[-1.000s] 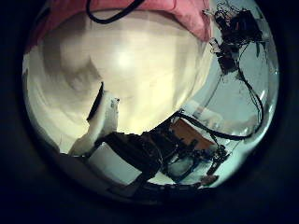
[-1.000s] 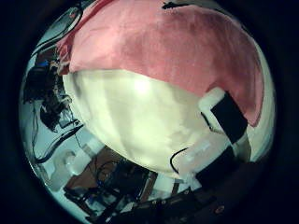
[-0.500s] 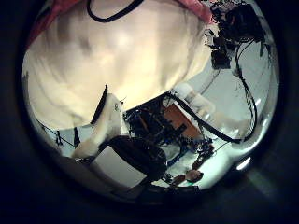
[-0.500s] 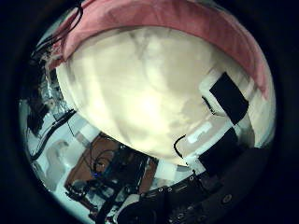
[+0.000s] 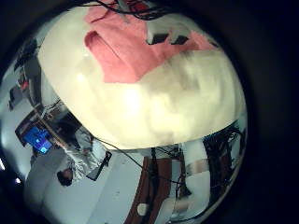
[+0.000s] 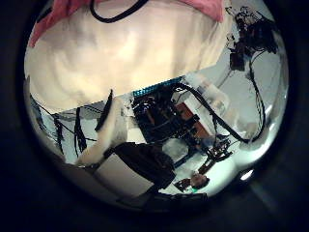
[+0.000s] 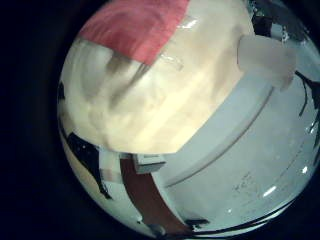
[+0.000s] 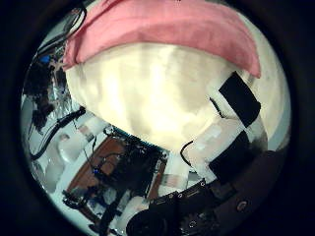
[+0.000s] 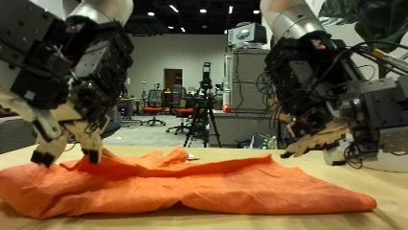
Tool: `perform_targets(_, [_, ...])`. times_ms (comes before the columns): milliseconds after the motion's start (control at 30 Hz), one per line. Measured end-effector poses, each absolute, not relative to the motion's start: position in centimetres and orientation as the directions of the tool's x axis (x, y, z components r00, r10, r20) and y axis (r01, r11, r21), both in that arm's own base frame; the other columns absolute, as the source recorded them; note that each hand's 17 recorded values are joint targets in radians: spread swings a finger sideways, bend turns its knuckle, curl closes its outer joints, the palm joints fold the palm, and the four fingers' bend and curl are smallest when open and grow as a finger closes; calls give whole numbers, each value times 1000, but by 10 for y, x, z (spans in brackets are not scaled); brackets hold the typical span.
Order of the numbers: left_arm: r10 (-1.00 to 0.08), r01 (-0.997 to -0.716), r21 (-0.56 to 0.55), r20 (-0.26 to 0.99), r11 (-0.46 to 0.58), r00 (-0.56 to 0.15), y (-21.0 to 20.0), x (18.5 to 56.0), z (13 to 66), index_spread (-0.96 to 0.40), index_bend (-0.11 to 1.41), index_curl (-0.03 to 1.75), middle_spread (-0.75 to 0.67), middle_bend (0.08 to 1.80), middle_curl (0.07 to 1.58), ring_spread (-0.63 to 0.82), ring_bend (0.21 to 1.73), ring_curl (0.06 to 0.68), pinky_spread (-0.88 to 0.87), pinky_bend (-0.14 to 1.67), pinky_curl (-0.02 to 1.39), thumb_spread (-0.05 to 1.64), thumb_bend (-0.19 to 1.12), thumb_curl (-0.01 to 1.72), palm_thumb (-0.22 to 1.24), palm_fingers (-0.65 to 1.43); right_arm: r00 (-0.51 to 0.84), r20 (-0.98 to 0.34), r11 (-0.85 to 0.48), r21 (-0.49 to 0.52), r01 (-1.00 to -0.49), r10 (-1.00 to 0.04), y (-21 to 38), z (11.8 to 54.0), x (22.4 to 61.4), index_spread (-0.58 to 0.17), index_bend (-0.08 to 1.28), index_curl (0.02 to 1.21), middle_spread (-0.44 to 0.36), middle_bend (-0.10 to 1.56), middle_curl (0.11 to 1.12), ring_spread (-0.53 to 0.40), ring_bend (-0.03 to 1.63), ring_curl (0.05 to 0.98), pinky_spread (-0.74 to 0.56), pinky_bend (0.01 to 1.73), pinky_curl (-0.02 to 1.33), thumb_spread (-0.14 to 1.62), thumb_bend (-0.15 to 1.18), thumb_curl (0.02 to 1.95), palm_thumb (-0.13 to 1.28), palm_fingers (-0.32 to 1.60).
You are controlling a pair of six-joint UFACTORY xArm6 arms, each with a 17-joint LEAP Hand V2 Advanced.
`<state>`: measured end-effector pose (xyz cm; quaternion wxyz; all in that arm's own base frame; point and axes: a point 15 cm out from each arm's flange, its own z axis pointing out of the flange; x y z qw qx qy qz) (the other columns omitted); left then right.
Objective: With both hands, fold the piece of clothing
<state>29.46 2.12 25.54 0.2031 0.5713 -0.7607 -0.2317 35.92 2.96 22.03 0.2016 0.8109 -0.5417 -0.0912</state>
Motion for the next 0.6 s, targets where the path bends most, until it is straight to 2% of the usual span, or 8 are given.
perform_targets(100, [-964, -811, 531, 55, 247, -259, 14, 304, 273, 147, 162, 311, 283, 183, 278, 494, 426, 244, 426, 357, 320, 1283, -12, 286, 579, -11, 357, 61, -303, 407, -862, -932, 4, 225, 367, -331, 151, 370, -112, 214, 362, -13, 293, 242, 156, 230, 280, 1464, 106, 522, 814, 306])
perform_targets(167, [-966, -828, 502, 68, 251, -251, 9, 308, 279, 146, 162, 310, 281, 184, 280, 495, 425, 243, 427, 358, 321, 1283, -12, 286, 578, -12, 362, 58, -312, 391, -866, -930, -3, 226, 377, -331, 137, 349, -90, 178, 351, 18, 291, 247, 173, 275, 296, 1383, 8, 469, 695, 233])
perform_targets(233, [-966, -839, 482, 72, 252, -249, 8, 313, 283, 144, 162, 309, 286, 183, 280, 497, 424, 242, 425, 355, 321, 1277, -18, 285, 567, -20, 364, 54, -314, 398, -862, -930, -8, 216, 382, -331, 144, 338, -83, 181, 346, 30, 294, 247, 179, 289, 298, 1358, -13, 455, 678, 226])
perform_targets(267, [-966, -842, 475, 74, 254, -249, 7, 314, 284, 138, 158, 307, 292, 179, 279, 500, 427, 243, 432, 354, 321, 1265, -28, 282, 542, -25, 367, 51, -317, 400, -860, -929, -9, 210, 384, -325, 127, 324, -49, 164, 337, 51, 291, 247, 192, 319, 308, 1294, -45, 433, 630, 161])
perform_targets(467, [-965, -862, 436, 86, 258, -246, 1, 322, 282, 134, 156, 300, 311, 178, 276, 513, 425, 241, 440, 350, 321, 1188, -38, 264, 412, -31, 385, 64, -337, 367, -867, -921, -9, 176, 409, -316, 147, 297, -13, 196, 332, 83, 321, 254, 205, 346, 313, 1135, -30, 394, 608, 150])
perform_targets(600, [-965, -865, 430, 100, 260, -241, -2, 322, 281, 138, 157, 297, 315, 178, 275, 517, 421, 238, 441, 349, 322, 1157, -25, 264, 385, -31, 402, 83, -343, 382, -858, -912, -13, 152, 417, -301, 149, 288, -6, 204, 337, 91, 334, 258, 198, 345, 312, 1065, -26, 380, 616, 160])
